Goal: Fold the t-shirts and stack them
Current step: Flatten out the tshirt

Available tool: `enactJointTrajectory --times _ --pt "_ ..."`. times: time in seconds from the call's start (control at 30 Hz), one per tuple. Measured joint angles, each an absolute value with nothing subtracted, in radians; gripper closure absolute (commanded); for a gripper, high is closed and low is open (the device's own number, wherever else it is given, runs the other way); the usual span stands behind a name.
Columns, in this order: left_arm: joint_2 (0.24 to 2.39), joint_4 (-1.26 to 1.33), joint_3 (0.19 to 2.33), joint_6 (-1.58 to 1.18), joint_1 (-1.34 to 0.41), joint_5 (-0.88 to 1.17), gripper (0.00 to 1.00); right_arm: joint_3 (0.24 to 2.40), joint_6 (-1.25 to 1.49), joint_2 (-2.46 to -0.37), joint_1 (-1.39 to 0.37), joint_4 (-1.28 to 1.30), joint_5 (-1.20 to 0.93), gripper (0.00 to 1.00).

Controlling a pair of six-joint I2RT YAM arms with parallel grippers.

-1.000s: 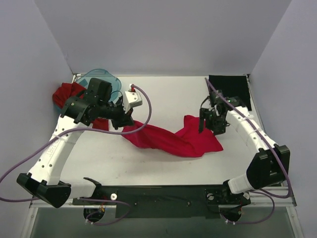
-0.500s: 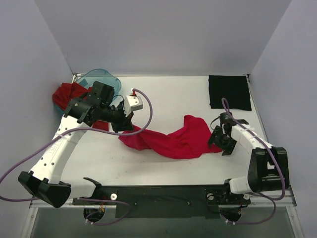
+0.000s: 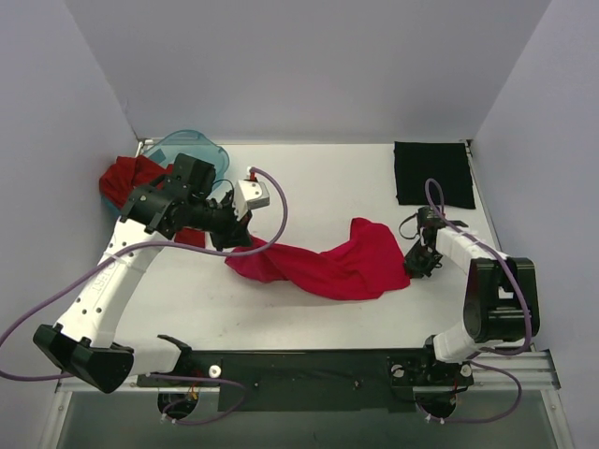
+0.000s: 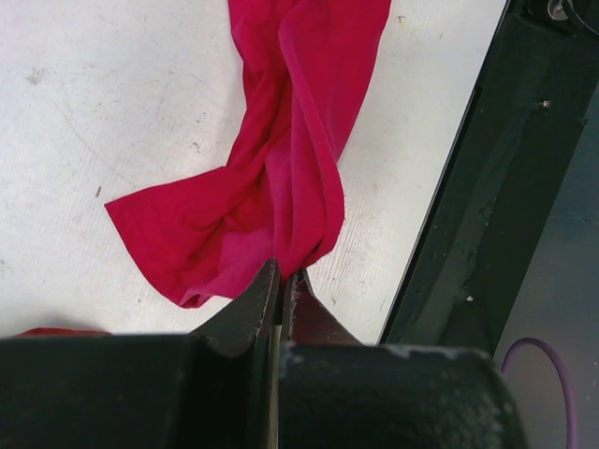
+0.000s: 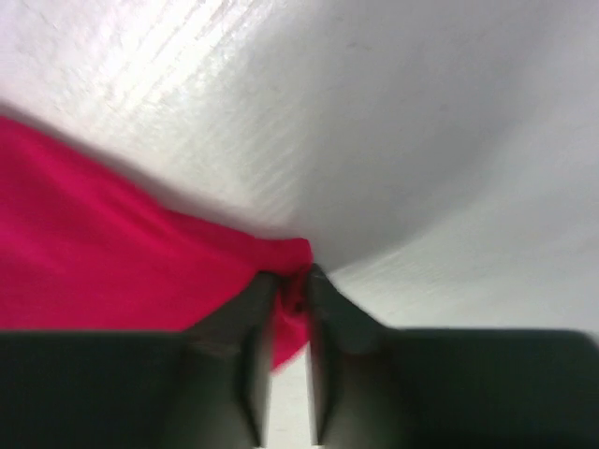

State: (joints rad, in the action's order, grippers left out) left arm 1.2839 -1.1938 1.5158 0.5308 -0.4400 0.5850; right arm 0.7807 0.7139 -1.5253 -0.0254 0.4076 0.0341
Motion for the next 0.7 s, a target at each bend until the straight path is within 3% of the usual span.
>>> enactJointTrajectory --times 0.23,0.53,0.7 --pt "1.279 -1.193 1.499 0.542 -0.44 0.569 1.0 0.828 0.702 -1.492 -0.012 0.432 -0.042 1.0" --pt "1.266 -1.189 1.37 0.591 -0.44 0.502 1.0 1.319 0.633 -1.262 -0.054 0.487 -0.11 1.0" --pt "1.258 -1.187 1.296 0.624 -0.458 0.487 1.0 1.486 0.639 -1.324 -0.206 0.377 -0.148 1.0"
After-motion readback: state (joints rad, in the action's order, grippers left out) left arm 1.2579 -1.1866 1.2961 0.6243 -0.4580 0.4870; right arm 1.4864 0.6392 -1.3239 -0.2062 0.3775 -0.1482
